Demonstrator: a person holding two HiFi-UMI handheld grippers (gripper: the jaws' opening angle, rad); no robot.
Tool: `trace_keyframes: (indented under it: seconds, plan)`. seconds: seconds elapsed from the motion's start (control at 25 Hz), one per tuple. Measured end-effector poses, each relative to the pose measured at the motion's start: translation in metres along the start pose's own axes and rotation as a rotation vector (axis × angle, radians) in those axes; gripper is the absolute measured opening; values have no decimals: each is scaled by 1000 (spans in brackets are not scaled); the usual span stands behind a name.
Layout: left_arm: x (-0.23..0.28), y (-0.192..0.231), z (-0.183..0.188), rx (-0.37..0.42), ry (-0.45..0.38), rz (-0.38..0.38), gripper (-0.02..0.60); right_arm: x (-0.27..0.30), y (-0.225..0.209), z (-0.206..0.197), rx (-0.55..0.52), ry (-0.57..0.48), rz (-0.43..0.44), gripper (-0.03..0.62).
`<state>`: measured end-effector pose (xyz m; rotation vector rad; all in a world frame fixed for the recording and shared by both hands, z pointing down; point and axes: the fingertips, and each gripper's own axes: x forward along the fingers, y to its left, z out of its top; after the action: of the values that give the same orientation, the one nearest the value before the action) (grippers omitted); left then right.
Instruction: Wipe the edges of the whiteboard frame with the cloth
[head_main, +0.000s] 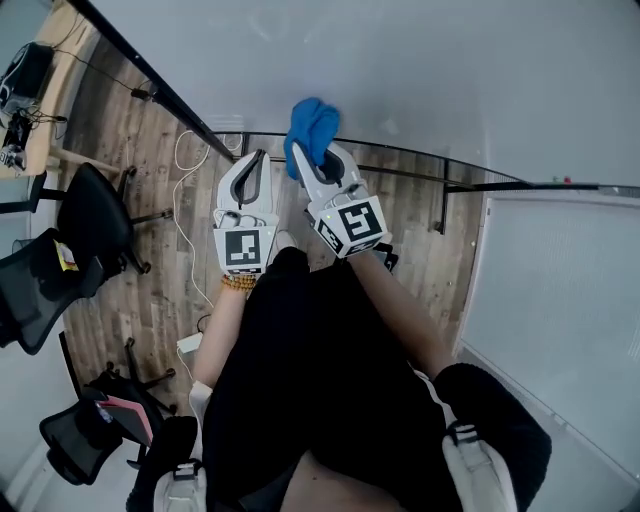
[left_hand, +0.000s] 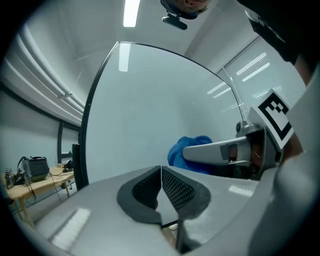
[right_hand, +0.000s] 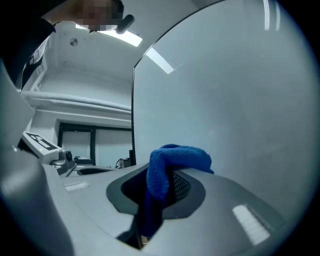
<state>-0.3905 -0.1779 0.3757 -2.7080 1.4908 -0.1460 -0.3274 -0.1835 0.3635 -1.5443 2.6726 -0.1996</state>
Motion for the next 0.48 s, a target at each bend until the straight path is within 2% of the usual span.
trace_keyframes:
  seconds: [0.16, 0.32, 0.48]
  plan:
    - [8, -28, 17, -13, -18, -43, 0, -42, -11, 16, -129, -22, -76, 69]
    - [8, -54, 26, -13, -15, -81, 0, -77, -18, 42, -223, -87, -196, 64]
    - [9, -72, 29, -33, -6, -99, 0, -92, -26, 45, -299, -75, -265, 58]
